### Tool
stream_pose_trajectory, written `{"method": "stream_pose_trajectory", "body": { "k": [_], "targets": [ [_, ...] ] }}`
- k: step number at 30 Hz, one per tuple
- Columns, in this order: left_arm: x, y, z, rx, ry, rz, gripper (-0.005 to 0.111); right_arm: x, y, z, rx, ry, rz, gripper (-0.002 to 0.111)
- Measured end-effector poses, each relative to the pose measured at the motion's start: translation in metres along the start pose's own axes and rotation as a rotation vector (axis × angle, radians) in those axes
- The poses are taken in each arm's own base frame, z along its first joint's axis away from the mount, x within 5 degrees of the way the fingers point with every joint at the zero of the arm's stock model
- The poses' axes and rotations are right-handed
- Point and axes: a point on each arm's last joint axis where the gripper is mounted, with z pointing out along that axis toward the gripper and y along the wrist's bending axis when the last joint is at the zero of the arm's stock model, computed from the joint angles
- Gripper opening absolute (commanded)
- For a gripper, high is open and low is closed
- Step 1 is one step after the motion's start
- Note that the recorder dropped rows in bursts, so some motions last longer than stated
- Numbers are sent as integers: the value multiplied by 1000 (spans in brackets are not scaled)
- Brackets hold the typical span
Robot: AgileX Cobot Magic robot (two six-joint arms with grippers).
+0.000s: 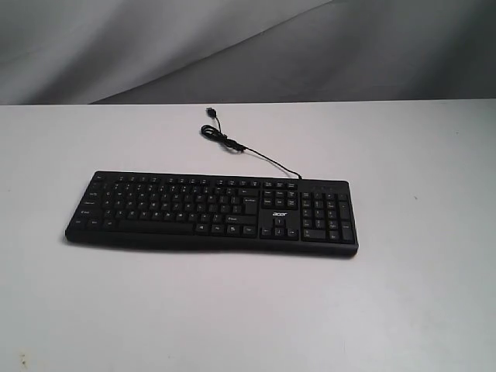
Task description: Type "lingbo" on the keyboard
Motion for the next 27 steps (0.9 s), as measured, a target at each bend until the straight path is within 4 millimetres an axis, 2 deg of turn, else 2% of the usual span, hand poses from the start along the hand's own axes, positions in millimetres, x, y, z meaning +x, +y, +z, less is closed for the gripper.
{"method": "stream_pose_trajectory", "body": {
  "k": [3,6,8,12,15,17,27],
  "targets": [
    [0,0,0,0,0,0,1,31,2,-52,160,-82,100,0],
    [0,0,0,0,0,0,1,79,16,-76,253,-187,160,0],
    [0,0,0,0,0,0,1,112,30,-73,273,-228,164,0],
    [0,0,0,0,0,0,1,162,57,-56,288,-285,102,0],
    [0,0,0,0,0,0,1,182,70,-51,283,-339,49,0],
    [0,0,0,0,0,0,1,191,76,-55,280,-382,31,0],
    [0,0,0,0,0,0,1,194,77,-78,286,-494,73,0]
  ]
}}
